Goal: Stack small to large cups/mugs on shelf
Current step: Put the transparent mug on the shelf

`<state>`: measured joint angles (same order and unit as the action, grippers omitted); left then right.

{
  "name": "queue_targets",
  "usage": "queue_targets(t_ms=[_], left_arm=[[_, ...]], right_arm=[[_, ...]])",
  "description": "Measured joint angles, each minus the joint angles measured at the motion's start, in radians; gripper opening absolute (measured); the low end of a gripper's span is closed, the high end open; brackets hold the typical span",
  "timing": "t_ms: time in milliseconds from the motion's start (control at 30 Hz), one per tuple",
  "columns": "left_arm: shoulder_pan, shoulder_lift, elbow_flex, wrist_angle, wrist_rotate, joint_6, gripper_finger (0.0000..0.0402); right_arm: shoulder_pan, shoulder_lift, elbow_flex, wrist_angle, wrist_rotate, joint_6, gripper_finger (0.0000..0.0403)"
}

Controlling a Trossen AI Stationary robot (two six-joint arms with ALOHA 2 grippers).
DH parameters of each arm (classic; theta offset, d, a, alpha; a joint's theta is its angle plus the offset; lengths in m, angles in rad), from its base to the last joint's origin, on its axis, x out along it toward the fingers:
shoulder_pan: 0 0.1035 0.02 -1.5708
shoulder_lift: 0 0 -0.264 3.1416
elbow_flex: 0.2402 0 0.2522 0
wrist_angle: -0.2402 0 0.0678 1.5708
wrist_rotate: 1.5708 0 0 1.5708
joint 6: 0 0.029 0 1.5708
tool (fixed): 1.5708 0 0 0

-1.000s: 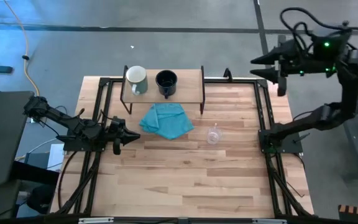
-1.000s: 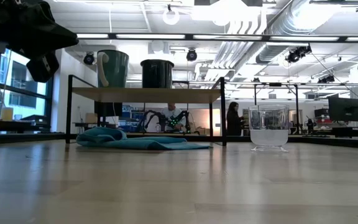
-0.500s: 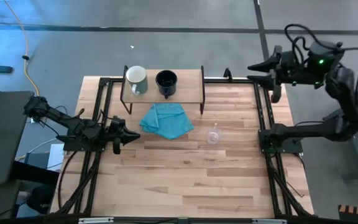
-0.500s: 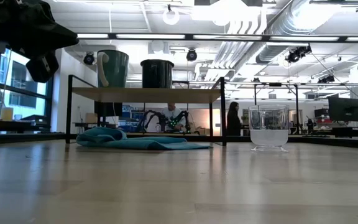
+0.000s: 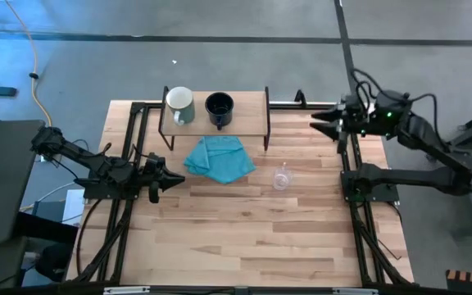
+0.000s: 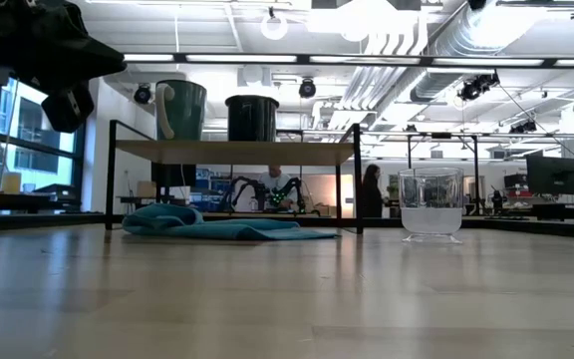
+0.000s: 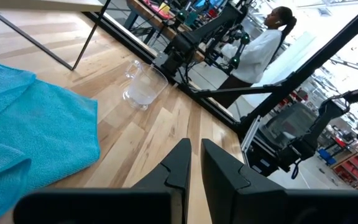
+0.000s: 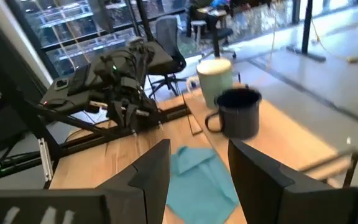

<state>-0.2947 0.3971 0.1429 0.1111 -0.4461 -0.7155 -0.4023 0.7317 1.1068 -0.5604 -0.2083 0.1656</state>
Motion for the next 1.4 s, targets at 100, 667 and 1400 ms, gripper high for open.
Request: queue_targets(t_ms=[100,667,1400], left_arm=[[0.0,0.0,0.0,-0.001,-0.003,0.001,0.0026],[0.0,0.0,0.0,-0.009,-0.045,0.003,0.0026],[0.0,0.0,0.0,-0.016,-0.045,0.005,0.0026]], right_arm=[[0.017,-0.029,-0.076,0.002,0.026,0.071,0.0153],[0.189,0.033,-0.302,0.003,-0.001,0.301,0.0153],[0.309,0.43,-0.302,-0.029,-0.038,-0.084,0.0153]])
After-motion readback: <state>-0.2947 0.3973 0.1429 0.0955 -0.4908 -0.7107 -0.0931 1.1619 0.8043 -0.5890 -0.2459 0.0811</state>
